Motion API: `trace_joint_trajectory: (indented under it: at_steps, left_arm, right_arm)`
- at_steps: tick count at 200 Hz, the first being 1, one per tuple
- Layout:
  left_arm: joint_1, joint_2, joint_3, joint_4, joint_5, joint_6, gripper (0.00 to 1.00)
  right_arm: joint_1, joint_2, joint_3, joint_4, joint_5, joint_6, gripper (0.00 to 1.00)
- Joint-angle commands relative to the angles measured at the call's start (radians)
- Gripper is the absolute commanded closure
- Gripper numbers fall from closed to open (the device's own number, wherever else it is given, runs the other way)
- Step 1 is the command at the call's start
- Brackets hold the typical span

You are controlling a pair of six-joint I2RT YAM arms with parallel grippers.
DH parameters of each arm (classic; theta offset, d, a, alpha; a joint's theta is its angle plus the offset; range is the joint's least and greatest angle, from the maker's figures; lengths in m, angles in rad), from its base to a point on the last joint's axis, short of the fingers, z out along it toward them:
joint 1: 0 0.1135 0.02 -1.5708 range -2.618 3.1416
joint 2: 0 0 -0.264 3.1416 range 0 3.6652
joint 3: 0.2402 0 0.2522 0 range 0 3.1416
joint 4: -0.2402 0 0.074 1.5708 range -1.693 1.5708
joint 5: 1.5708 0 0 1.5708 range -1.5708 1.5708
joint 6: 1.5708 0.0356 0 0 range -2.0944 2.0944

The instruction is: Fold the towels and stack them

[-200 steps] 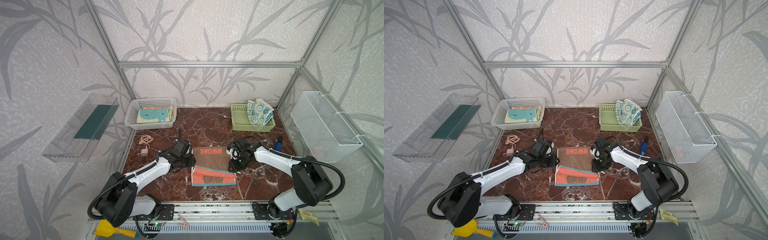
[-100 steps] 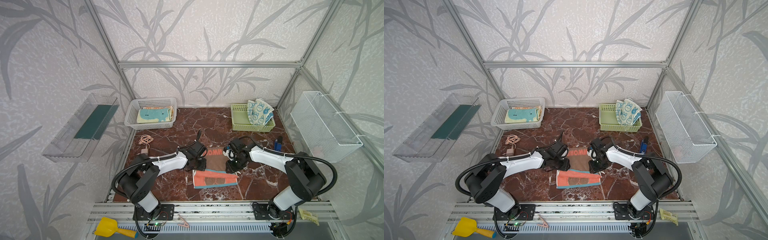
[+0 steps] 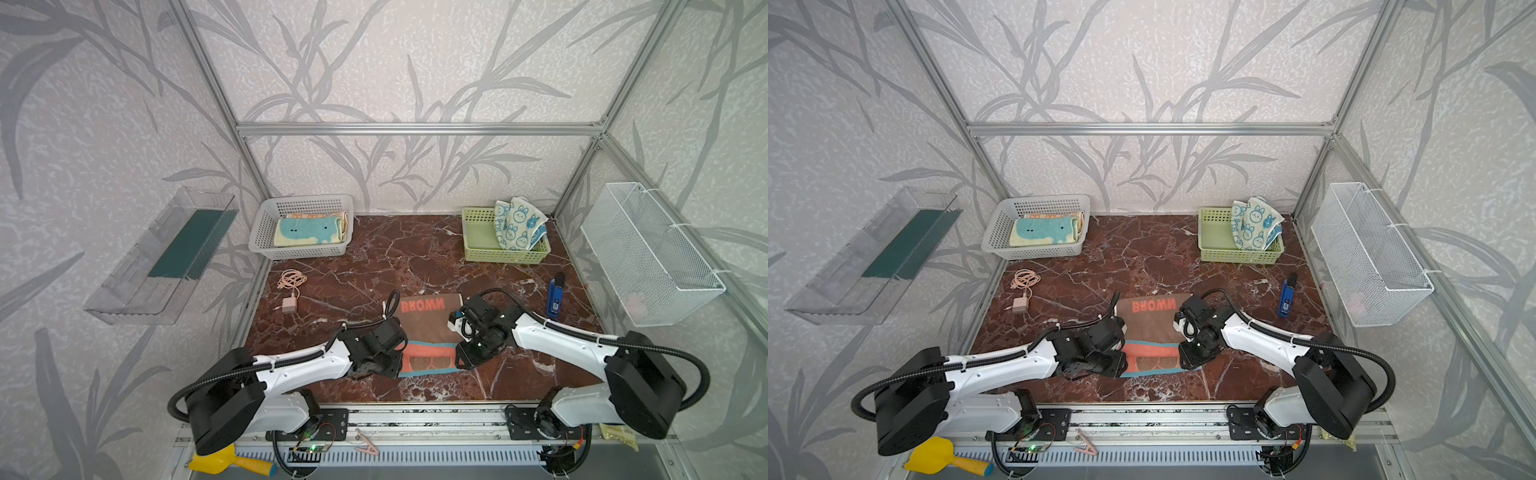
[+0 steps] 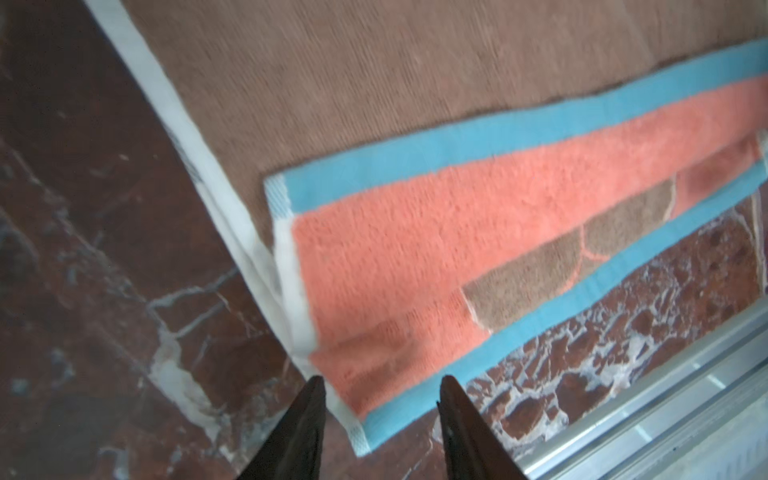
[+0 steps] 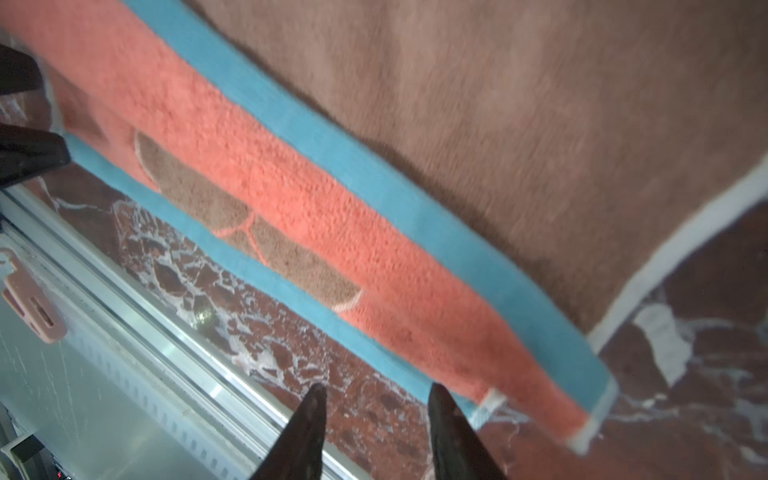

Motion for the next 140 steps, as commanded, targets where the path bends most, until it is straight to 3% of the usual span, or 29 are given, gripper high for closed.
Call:
trace_joint_trajectory:
  at_steps: [1,33,45,61,82,112,140]
  left_arm:
    - [-0.057,-0.081,-0.021,-0.032,-0.065,-0.091,0.53]
    - [-0.077,-0.200,-0.011,-0.103,-0.143,-0.090,0.54]
    - [-0.071,-0.230,-0.008,-0.087,-0.181,-0.077,0.60]
    - [-0.024,-0.218,0.009,-0.031,-0.174,-0.051,0.78]
    - [0.098,-0.095,0.051,0.084,-0.020,-0.021,0.93]
    - [0.152,0.132,0.179,0.154,0.023,0.037,0.95]
    - [0.178,0.345,0.321,0.089,0.057,0.090,0.95]
  right_arm:
    - [0.004,-0.099,-0.006,-0.051,0.001,0.049,0.58]
    - [0.003,-0.150,0.017,-0.030,0.096,0.047,0.58]
    - [-0.006,-0.116,0.040,-0.012,0.139,0.041,0.59]
    - [-0.024,-0.029,0.091,0.005,0.172,0.032,0.62]
    - [-0.037,0.112,0.190,-0.004,0.179,0.011,0.67]
    - [-0.037,0.265,0.276,0.036,0.168,0.000,0.68]
    - [-0.036,0.339,0.308,0.047,0.121,-0.009,0.68]
